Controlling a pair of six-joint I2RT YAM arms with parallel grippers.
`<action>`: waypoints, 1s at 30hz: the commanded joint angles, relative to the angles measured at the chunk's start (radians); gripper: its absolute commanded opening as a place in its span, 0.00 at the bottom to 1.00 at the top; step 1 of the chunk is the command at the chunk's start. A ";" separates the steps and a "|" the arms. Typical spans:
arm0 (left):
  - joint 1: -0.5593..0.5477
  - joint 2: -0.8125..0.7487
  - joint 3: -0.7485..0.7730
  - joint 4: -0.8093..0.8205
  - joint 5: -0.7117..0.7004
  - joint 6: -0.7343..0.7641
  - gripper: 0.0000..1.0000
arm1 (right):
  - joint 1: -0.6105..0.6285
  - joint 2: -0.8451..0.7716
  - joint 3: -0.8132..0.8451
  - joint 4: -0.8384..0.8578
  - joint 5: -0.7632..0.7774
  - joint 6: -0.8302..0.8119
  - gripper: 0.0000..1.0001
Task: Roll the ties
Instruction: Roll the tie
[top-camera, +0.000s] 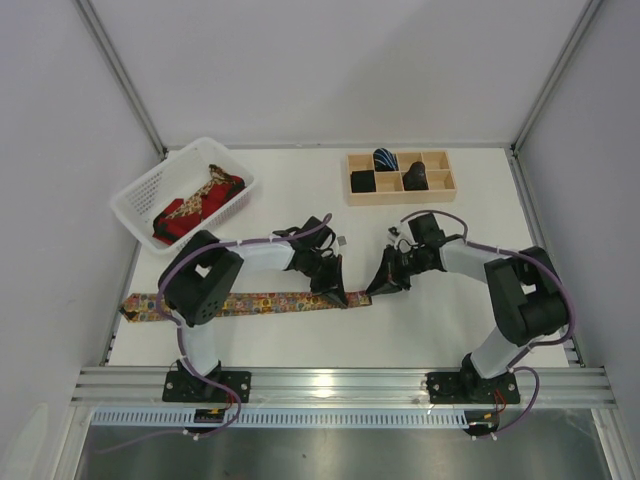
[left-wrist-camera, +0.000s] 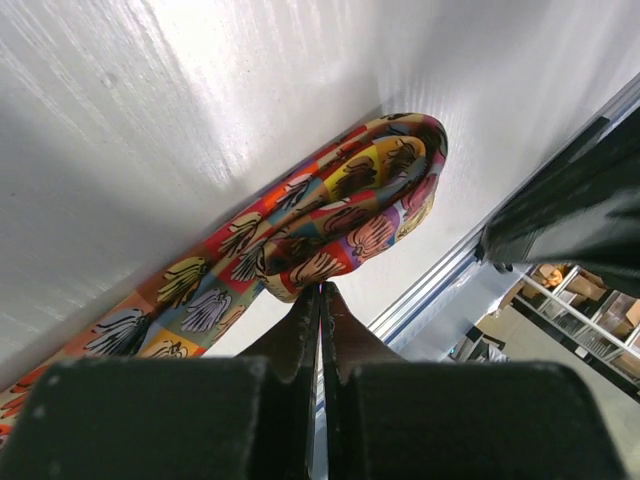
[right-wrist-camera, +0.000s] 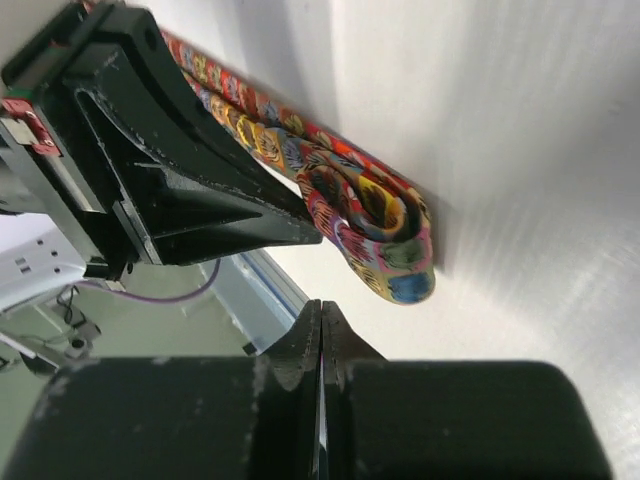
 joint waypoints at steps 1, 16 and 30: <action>0.002 0.002 0.041 0.018 0.014 -0.007 0.03 | 0.039 0.037 -0.006 0.110 -0.077 0.005 0.00; 0.036 0.056 0.049 -0.008 0.002 0.036 0.03 | 0.042 0.219 0.000 0.203 -0.038 -0.004 0.00; 0.056 0.081 0.055 -0.015 0.012 0.062 0.02 | -0.024 0.050 0.000 -0.015 0.040 -0.099 0.38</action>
